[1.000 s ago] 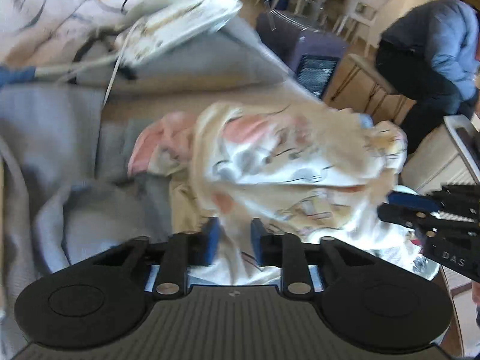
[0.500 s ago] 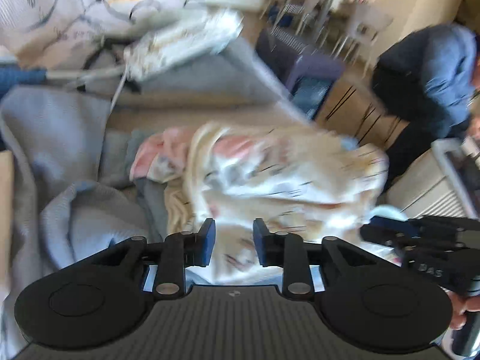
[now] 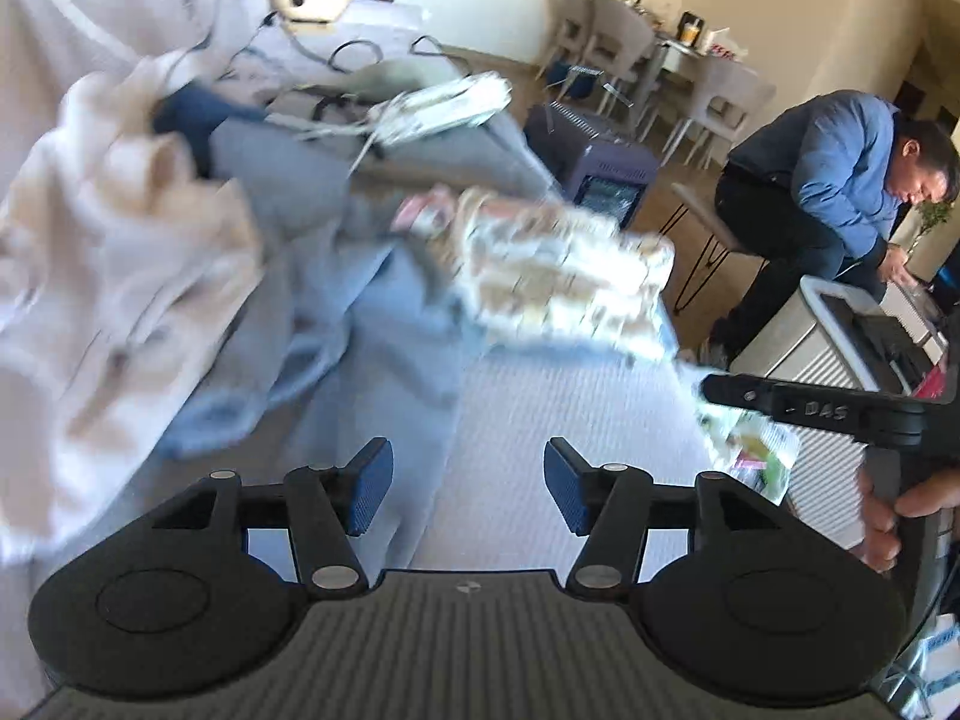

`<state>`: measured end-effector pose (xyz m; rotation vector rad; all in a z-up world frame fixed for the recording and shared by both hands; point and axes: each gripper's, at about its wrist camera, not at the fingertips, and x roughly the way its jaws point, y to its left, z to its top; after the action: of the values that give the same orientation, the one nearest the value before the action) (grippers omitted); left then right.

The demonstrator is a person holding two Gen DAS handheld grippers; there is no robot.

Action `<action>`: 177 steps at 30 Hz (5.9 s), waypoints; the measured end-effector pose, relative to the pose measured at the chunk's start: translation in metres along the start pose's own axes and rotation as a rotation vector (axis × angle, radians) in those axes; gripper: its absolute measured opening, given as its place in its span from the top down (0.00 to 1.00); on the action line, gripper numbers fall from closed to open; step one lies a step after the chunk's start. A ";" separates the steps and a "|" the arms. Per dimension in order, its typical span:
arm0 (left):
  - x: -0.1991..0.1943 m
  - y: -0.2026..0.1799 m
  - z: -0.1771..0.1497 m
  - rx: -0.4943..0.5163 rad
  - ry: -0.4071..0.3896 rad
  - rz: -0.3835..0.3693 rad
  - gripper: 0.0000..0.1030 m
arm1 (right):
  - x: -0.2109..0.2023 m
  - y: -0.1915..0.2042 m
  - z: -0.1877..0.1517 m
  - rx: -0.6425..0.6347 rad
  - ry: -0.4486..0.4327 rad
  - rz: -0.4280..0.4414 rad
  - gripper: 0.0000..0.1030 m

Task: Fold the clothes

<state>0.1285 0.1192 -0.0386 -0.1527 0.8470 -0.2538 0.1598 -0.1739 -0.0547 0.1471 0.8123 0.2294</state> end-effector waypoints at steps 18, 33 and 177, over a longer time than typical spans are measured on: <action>-0.029 0.027 -0.082 0.035 0.028 -0.038 0.42 | -0.045 0.056 -0.071 -0.160 0.000 -0.121 0.39; -0.033 0.010 -0.083 0.103 0.005 -0.049 0.37 | -0.054 0.051 -0.066 -0.144 -0.010 -0.152 0.32; -0.063 0.005 -0.059 -0.139 -0.005 0.131 0.25 | -0.086 0.015 -0.051 -0.301 -0.115 0.027 0.97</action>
<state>0.0447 0.1395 -0.0332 -0.2263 0.8664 -0.0720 0.0631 -0.1794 -0.0262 -0.1113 0.6531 0.3629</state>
